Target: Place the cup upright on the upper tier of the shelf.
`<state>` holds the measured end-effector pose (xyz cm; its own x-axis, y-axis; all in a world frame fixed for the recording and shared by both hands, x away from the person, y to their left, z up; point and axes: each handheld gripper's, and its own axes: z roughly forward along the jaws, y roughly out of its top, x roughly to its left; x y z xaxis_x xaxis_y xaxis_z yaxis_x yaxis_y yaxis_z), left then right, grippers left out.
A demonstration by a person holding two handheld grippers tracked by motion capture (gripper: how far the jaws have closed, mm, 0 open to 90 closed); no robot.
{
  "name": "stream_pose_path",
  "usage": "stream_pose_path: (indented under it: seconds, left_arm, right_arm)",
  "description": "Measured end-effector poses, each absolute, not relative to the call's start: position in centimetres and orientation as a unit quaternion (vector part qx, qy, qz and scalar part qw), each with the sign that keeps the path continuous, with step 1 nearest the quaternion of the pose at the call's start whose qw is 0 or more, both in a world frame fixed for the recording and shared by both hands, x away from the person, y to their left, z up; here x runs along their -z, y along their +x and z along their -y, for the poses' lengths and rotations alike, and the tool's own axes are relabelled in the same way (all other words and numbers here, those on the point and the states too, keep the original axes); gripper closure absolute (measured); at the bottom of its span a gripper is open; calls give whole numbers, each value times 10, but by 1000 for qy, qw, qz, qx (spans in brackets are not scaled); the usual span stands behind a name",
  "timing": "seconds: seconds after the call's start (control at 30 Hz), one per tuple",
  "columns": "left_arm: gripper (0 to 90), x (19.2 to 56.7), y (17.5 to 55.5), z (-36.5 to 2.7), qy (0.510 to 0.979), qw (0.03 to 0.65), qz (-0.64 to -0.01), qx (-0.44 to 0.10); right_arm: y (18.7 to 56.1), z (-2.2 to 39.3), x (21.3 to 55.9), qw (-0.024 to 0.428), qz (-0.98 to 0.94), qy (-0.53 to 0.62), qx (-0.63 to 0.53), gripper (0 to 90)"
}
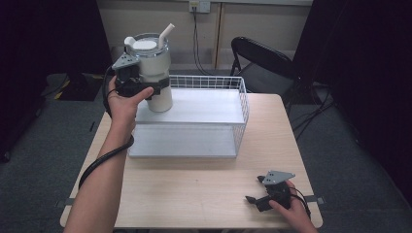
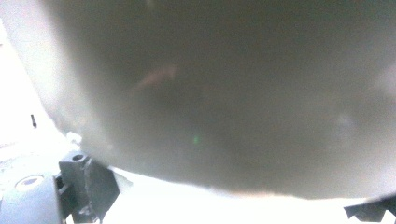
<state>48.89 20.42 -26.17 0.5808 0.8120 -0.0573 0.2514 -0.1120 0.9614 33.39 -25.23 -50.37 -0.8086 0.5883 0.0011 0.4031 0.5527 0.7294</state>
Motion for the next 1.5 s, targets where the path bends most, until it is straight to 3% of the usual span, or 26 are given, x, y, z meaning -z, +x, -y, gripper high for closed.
stream_pose_path:
  seconds: [0.77, 1.1, 1.5]
  left_arm:
    - [93, 268, 484, -202, 707, 540, -371, -264]
    - [72, 278, 484, -207, 695, 557, -386, -239]
    - [100, 284, 473, -215, 712, 542, -379, -237]
  right_arm:
    - [333, 252, 504, 124, -872, 286, -378, 100]
    - [333, 252, 504, 124, -872, 286, -378, 100]
    - [333, 252, 504, 124, -872, 287, -378, 100]
